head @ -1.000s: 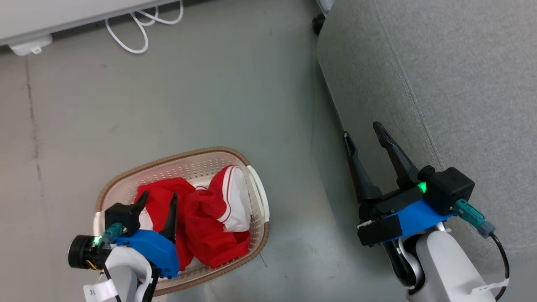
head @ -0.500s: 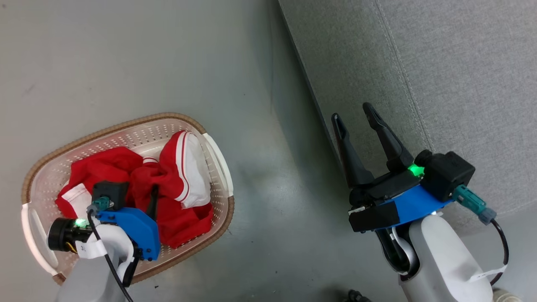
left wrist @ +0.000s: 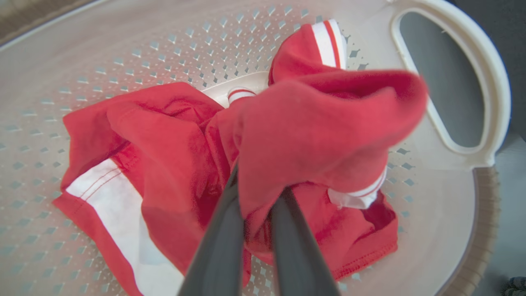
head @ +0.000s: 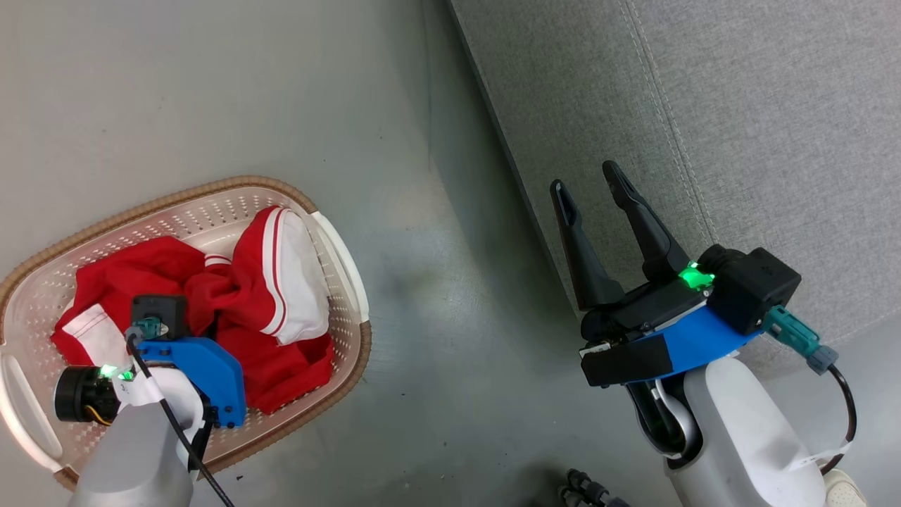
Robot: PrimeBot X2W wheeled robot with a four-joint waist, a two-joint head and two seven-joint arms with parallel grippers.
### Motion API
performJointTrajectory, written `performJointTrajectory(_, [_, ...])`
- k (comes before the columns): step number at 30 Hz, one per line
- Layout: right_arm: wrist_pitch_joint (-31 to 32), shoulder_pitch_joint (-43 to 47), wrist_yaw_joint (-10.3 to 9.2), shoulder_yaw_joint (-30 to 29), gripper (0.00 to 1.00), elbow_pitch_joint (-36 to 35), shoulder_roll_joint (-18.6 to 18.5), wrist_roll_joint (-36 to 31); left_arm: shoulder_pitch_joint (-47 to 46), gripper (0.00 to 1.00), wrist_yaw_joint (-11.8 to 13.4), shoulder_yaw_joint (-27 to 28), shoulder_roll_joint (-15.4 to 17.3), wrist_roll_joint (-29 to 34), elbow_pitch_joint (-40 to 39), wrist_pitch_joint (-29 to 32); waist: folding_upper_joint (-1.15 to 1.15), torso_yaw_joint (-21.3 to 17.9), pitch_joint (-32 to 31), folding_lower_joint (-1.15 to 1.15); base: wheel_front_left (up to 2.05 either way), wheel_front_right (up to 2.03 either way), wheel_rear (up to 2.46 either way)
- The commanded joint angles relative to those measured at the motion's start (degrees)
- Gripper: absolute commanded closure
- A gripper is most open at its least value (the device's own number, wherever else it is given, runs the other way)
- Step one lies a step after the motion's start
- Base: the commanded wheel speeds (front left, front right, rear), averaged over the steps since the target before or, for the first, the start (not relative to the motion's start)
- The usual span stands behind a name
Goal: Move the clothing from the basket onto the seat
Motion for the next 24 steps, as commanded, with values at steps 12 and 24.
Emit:
performJointTrajectory(12, [-0.19,-0.71,0.03,-1.06,0.0,1.32,-0.11,-1.35,-3.13,1.0,-1.65,-1.7,-1.58,-2.3,4.99,-5.7,0.0,2.28,-3.51,-0.01,0.0,0.0,0.0])
performJointTrajectory(24, [-0.2,3.0,0.03,-2.93,0.0,5.03,-0.15,-3.99,-1.13,1.0,-1.96,-5.94,-7.04,-4.34,6.73,-10.75,0.0,8.53,-16.91,-0.01,0.0,0.0,0.0])
